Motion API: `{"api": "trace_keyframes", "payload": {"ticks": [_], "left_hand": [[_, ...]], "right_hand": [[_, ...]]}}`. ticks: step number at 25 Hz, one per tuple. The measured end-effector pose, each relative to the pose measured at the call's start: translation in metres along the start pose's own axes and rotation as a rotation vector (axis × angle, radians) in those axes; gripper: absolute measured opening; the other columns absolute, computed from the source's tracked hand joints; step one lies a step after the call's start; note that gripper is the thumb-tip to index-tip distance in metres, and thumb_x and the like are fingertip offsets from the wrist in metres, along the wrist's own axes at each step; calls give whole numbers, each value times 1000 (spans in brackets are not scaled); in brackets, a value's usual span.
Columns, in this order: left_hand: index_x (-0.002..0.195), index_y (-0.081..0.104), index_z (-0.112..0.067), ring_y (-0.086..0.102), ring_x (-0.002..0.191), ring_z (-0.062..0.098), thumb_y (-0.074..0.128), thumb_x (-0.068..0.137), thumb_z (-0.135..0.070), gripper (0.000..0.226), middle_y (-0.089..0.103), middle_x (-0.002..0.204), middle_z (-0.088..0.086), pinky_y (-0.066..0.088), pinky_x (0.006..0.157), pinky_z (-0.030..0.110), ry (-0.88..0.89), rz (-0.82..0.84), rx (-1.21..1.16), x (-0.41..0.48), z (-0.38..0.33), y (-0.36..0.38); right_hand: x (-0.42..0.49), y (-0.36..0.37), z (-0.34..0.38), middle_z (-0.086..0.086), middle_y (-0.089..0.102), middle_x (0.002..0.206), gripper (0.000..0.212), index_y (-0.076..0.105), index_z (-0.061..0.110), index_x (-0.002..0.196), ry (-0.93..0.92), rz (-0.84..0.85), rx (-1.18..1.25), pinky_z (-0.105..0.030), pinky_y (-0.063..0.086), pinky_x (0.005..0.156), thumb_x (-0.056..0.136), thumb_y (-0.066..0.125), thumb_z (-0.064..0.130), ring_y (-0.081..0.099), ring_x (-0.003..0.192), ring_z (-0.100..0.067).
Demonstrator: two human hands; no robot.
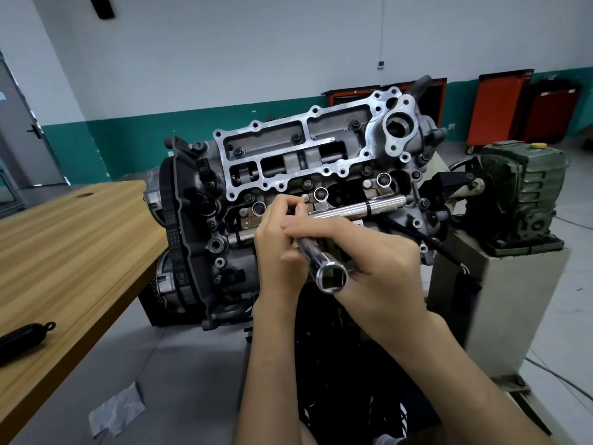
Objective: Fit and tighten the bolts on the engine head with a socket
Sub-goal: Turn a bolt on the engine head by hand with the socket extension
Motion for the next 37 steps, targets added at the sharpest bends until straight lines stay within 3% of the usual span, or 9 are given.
{"api": "trace_keyframes", "payload": {"ticks": [2,6,11,16,20,26,30,34,37], "left_hand": [[80,59,-9,58,76,19,50,87,-19,16,62,77,4,44,70,32,75,-20,-55,-5,0,-3],[69,50,-25,46,77,-17,55,88,-19,20,45,66,-15,29,71,-2,60,-30,123,4,4,0],[82,59,-13,56,75,9,48,84,-29,19,63,80,-3,43,68,23,90,-10,-38,-5,8,0],[78,54,-20,41,72,-25,52,89,-16,12,43,65,-16,33,68,0,17,-5,108,6,7,1],[83,56,-16,57,74,13,50,90,-21,11,62,78,-3,46,65,31,121,1,-11,-5,4,-4],[78,56,-14,45,76,-22,55,91,-10,14,44,69,-15,29,70,-5,46,-31,102,-1,-3,-4],[88,59,-2,58,79,17,51,93,-12,14,62,82,7,44,75,27,53,60,-28,-5,-6,-4],[79,56,-10,41,72,-27,57,90,-6,12,41,68,-11,30,67,-5,-13,-17,82,-2,-10,-4],[81,57,-9,48,75,-19,54,91,-5,11,54,73,-9,37,70,2,-27,13,41,-2,-6,-3]], "right_hand": [[0,-2,-1,-15,72,80,29,73,0,93,27,-48,-17,-21,53,72,68,81,-12,69,72,-23],[-3,6,6,-12,69,113,31,67,-5,108,-10,89,79,-20,47,97,80,66,-17,64,108,-14],[2,-2,0,-10,72,78,31,73,-1,91,27,-47,-27,-10,48,74,64,83,-12,64,67,-11],[-1,4,8,-6,71,103,34,68,-3,108,-20,84,44,-13,47,89,77,69,-18,66,95,-6],[4,-3,0,-9,70,73,27,73,-2,90,13,-37,-18,-18,52,66,67,83,-9,67,67,-13],[0,8,9,-12,70,111,36,68,-3,108,-42,100,54,-26,52,92,76,69,-19,66,105,-16],[1,1,2,-9,74,87,25,73,0,94,-15,-15,26,-27,55,72,71,81,-8,70,81,-15],[-4,9,6,-10,69,112,30,67,-3,109,2,67,84,-22,49,95,81,68,-14,64,108,-12],[-3,9,4,-11,72,103,28,70,-3,103,-8,54,33,-26,53,89,78,70,-16,68,99,-17]]}}
Point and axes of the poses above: each hand's wrist, its own x-axis towards the middle knuckle, its own y-axis out of the palm, z = x × y, the point moved 4 cm from there along x, towards the middle knuckle
